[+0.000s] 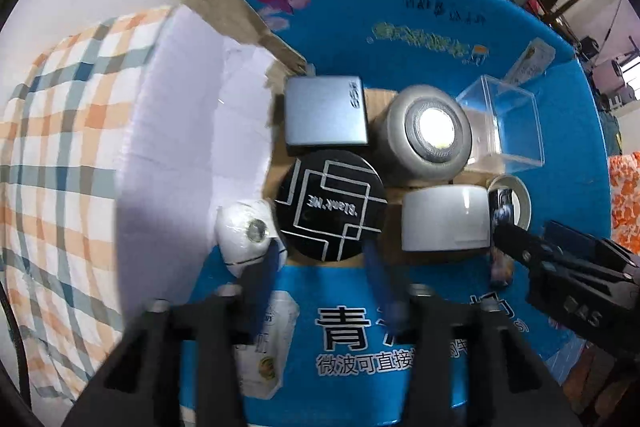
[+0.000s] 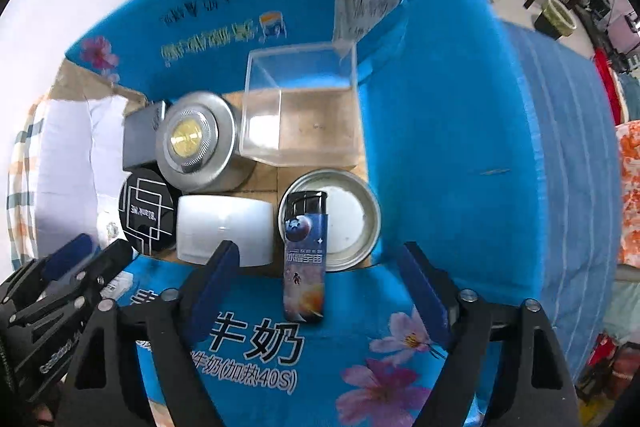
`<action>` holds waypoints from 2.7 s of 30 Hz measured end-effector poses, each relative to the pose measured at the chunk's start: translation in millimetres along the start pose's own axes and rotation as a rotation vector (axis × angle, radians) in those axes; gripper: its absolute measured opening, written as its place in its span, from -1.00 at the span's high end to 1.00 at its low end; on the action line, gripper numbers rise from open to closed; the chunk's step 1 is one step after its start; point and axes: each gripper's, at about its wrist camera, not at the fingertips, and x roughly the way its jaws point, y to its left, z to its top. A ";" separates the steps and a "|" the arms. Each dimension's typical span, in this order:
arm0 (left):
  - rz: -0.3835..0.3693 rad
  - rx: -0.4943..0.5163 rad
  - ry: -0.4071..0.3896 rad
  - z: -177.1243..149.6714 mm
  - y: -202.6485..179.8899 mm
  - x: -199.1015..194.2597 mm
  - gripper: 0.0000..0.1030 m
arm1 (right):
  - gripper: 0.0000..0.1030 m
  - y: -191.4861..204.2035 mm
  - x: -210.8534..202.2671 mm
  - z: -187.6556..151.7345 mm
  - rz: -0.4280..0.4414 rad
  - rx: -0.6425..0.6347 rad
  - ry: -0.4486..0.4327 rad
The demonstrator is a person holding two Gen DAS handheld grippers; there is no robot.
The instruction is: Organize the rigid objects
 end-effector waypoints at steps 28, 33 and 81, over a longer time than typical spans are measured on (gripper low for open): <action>0.068 -0.001 -0.169 -19.8 -8.3 -113.9 -1.00 | -1.00 -22.8 -141.0 -63.8 0.036 -0.014 -0.161; 0.064 -0.002 -0.223 -40.0 -18.0 -165.7 -1.00 | -1.00 -23.9 -206.9 -91.2 0.069 -0.025 -0.243; 0.126 0.013 -0.422 -111.1 -35.7 -305.9 -1.00 | -1.00 -26.7 -353.8 -158.6 -0.016 -0.064 -0.447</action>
